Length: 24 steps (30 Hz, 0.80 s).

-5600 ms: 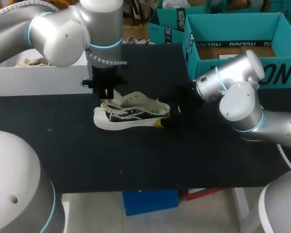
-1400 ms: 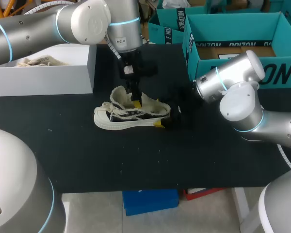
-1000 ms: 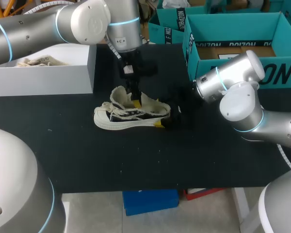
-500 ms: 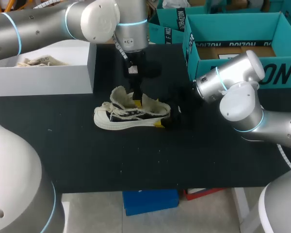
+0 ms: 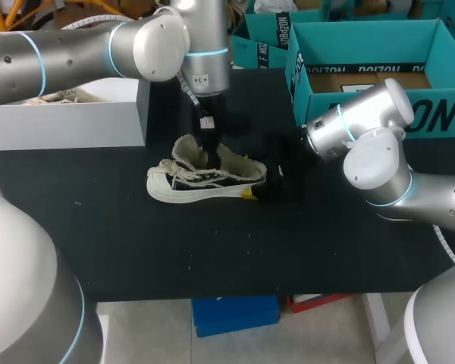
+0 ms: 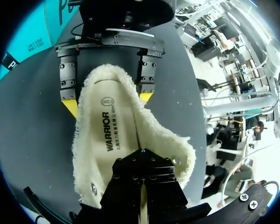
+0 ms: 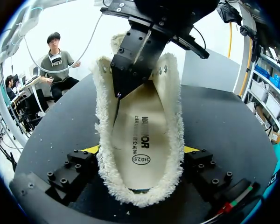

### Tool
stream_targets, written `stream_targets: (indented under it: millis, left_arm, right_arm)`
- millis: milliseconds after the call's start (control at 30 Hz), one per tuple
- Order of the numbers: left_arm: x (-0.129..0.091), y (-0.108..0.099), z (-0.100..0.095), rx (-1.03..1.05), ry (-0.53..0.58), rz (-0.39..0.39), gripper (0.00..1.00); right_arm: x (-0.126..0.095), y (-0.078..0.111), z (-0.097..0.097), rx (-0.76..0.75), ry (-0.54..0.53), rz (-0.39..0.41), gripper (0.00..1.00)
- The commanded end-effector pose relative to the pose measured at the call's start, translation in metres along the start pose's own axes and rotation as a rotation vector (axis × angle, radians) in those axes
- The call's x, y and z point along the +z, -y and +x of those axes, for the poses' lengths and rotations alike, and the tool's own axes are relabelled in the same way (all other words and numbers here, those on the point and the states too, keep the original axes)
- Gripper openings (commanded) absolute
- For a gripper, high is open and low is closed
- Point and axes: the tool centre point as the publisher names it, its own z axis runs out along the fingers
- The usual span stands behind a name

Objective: Take the shoe out of the shoebox, open the shoe tongue, remove and reinsert the insole, then place the shoe into the shoebox

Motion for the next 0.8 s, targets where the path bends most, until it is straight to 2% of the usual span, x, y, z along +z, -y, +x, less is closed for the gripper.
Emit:
stream_targets:
  millis: [33,467,800]
  left_arm:
    - [0.013,0.001,-0.001,-0.003,-0.009,0.001,0.0]
    - [0.031,-0.003,0.008,-0.031,-0.005,-0.012,0.0]
    - [0.037,-0.008,0.006,-0.068,0.042,-0.01,0.0]
  right_arm:
    - [0.002,0.001,0.0,0.001,0.002,0.001,0.0]
    - [0.002,0.001,0.0,0.001,0.002,0.001,0.0]
    - [0.002,0.001,0.0,0.001,0.002,0.001,0.0]
